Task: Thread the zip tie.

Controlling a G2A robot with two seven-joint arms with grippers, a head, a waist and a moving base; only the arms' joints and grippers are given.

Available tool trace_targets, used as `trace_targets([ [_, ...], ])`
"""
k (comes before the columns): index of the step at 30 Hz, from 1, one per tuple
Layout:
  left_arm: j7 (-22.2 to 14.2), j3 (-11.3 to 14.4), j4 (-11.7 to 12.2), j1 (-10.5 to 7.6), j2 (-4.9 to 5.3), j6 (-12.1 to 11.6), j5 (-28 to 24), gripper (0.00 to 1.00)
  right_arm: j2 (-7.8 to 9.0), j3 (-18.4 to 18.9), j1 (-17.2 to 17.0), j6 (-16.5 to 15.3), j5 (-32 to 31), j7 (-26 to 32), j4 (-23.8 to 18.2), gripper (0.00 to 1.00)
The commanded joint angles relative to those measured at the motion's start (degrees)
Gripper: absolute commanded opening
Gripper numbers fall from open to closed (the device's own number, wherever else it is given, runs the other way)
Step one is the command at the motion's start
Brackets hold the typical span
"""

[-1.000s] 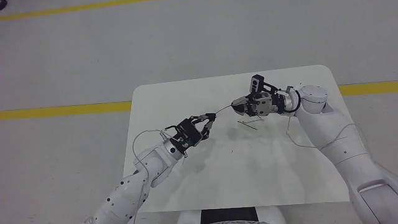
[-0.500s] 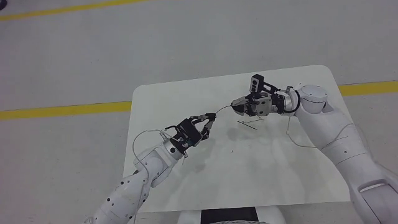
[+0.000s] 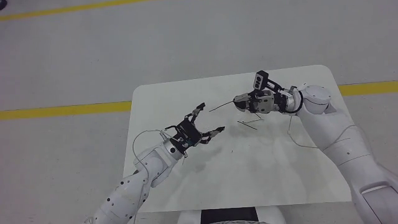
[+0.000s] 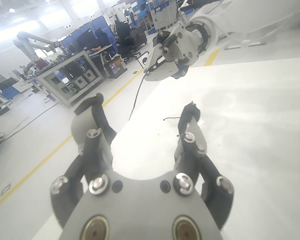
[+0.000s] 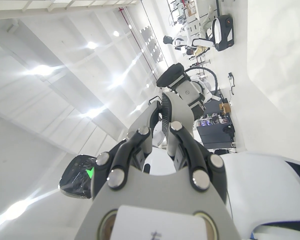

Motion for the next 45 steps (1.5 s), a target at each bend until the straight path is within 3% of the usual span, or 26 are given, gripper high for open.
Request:
trace_targets([
  [1,-0.25,-0.04,-0.35,0.05,-0.11,-0.84,-2.39,1.00,0.14,0.38,-0.25,-1.79,-0.90,-0.92,-0.43,0.00],
  [4,-0.75,-0.50,-0.48,0.16,-0.10,-3.62,-5.99,1.00,0.40,0.99,-0.83,-4.87,-2.76,-2.23,-1.30,0.00],
  [7,-2.66,-0.43,-0.03,0.04,-0.17,-8.64,-12.25,1.00,0.68,1.72,-1.56,-8.26,-4.57,-3.43,-2.30,0.00],
  [9,-4.47,0.67,-0.18,-0.70,-0.17,-8.68,-14.13,1.00,0.95,2.43,-2.38,-11.81,-6.80,-5.22,-3.20,0.00],
  [15,-5.98,4.05,1.40,-3.27,-0.32,-8.68,-20.06,1.00,1.48,4.89,-5.40,-17.23,-6.48,-6.89,-5.15,0.00],
  [17,-6.55,5.04,1.61,-3.99,-0.29,-8.68,-20.96,1.00,1.48,4.89,-5.40,-17.23,-6.48,-6.89,-5.15,0.00],
  [38,-6.55,5.04,1.61,-3.99,-0.29,-8.68,-20.96,1.00,1.48,4.90,-5.49,-17.33,-6.59,-7.23,-5.27,0.00],
  [45,-7.49,4.96,1.34,-4.34,-0.27,-8.68,-22.46,1.00,2.03,5.39,-6.28,-21.73,-11.64,-6.80,-7.90,0.00],
])
